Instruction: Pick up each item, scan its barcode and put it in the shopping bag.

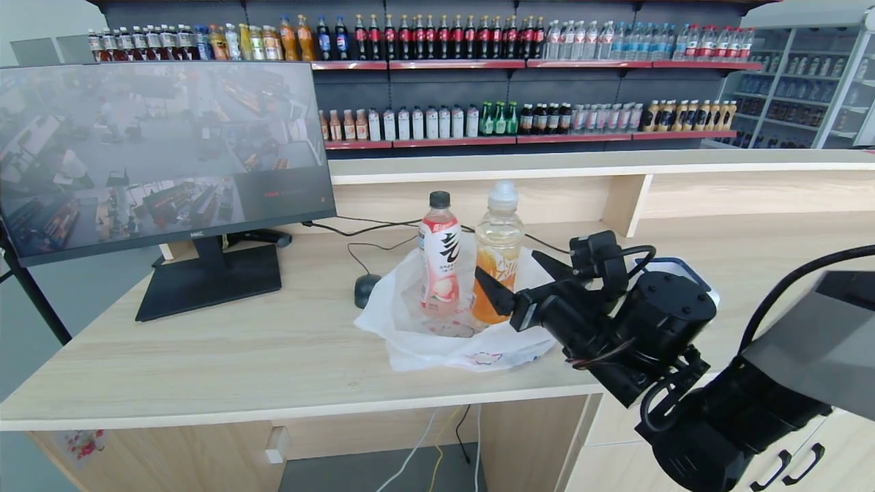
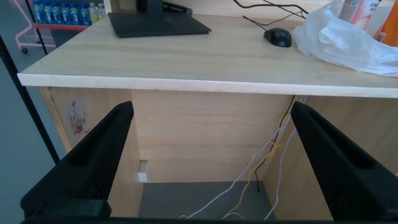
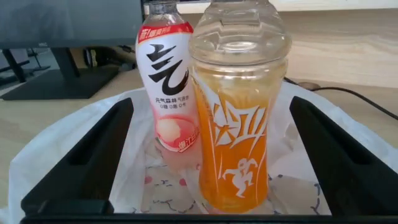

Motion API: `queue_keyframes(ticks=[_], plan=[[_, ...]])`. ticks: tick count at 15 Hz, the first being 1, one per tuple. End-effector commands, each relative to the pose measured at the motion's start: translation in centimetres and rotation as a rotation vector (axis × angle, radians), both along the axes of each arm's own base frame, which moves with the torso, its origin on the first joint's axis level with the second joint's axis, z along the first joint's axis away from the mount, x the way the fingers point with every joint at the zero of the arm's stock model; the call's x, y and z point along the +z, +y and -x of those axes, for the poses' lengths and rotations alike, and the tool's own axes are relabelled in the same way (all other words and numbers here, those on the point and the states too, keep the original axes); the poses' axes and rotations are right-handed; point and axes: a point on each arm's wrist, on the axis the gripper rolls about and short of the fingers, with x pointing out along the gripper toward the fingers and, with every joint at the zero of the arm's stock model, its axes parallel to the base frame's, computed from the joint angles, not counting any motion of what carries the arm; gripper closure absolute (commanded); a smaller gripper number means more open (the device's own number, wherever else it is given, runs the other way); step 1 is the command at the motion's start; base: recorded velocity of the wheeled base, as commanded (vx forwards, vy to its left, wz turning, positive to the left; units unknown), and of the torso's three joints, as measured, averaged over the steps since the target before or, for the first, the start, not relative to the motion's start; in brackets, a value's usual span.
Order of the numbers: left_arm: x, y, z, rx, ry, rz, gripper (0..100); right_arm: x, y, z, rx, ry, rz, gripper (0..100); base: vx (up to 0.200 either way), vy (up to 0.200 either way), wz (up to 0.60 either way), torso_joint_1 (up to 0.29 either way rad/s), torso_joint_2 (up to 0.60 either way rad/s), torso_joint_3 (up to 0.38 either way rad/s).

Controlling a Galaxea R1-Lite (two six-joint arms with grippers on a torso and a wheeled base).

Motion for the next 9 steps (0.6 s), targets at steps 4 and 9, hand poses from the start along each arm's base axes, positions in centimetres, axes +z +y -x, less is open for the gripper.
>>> queue_keyframes(ticks=[4, 9], plan=[[0.0, 0.0, 0.0, 0.0, 0.0, 0.0, 0, 3.2, -5.5, 10.5, 0.053, 0.004, 0.01, 0, 0.0, 0.0, 0.0, 0.0, 0.0, 0.0], [0.0, 0.0, 0.0, 0.0, 0.0, 0.0, 0, 3.2, -11.1, 18.3, 0.062, 0.035, 0.022, 0, 0.0, 0.0, 0.0, 0.0, 0.0, 0.0]])
